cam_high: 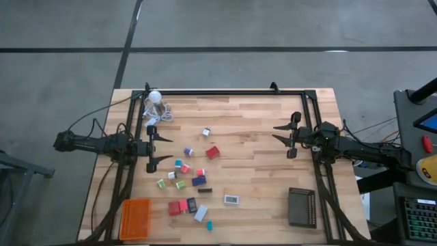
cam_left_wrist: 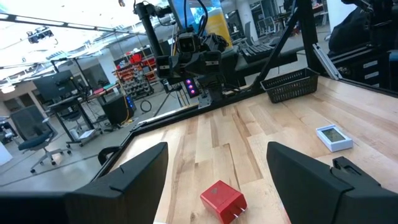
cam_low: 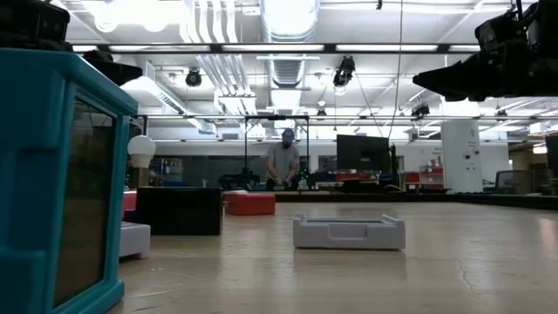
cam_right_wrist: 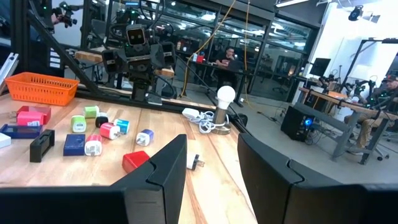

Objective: Pick & Place Office items
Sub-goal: Put the purple charger adapter into the orange bin

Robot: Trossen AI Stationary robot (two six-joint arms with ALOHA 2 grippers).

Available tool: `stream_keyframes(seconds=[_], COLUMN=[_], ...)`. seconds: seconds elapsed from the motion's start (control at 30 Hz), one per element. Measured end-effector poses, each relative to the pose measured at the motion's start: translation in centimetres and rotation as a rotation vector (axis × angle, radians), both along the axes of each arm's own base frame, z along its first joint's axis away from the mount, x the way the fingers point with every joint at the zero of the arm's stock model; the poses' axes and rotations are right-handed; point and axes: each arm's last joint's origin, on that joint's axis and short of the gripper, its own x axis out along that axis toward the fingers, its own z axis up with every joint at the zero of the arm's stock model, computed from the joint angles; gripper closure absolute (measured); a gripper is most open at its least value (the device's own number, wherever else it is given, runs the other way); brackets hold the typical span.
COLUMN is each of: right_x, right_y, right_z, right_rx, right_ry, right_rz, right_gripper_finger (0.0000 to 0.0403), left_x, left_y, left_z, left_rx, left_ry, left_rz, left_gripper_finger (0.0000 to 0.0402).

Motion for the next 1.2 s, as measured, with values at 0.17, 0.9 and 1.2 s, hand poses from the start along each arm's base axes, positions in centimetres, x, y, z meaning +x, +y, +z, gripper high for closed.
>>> stream_keyframes(seconds=[0.17,0.9,1.2], right_x=[0.0,0.0,0.0], right_y=[0.0,0.0,0.0], right_z=[0.0,0.0,0.0], right_rx=[0.0,0.0,0.0], right_ry=[0.0,0.001,0.001], right_rz=[0.0,0.0,0.0], right_gripper_finger=[0.0264,0.0264,0.0264], left_x=[0.0,1.2,3.4], left_y=[0.0,0.1,-0.1], left_z=[0.0,1.1,2.5], left_rx=[-0.014,-0.206,-0.259], left_ry=[-0.003,0.148,0.269], left_rz=[0.0,0.125,0.184], left_gripper_finger=[0.0126,0.0126,0.0126])
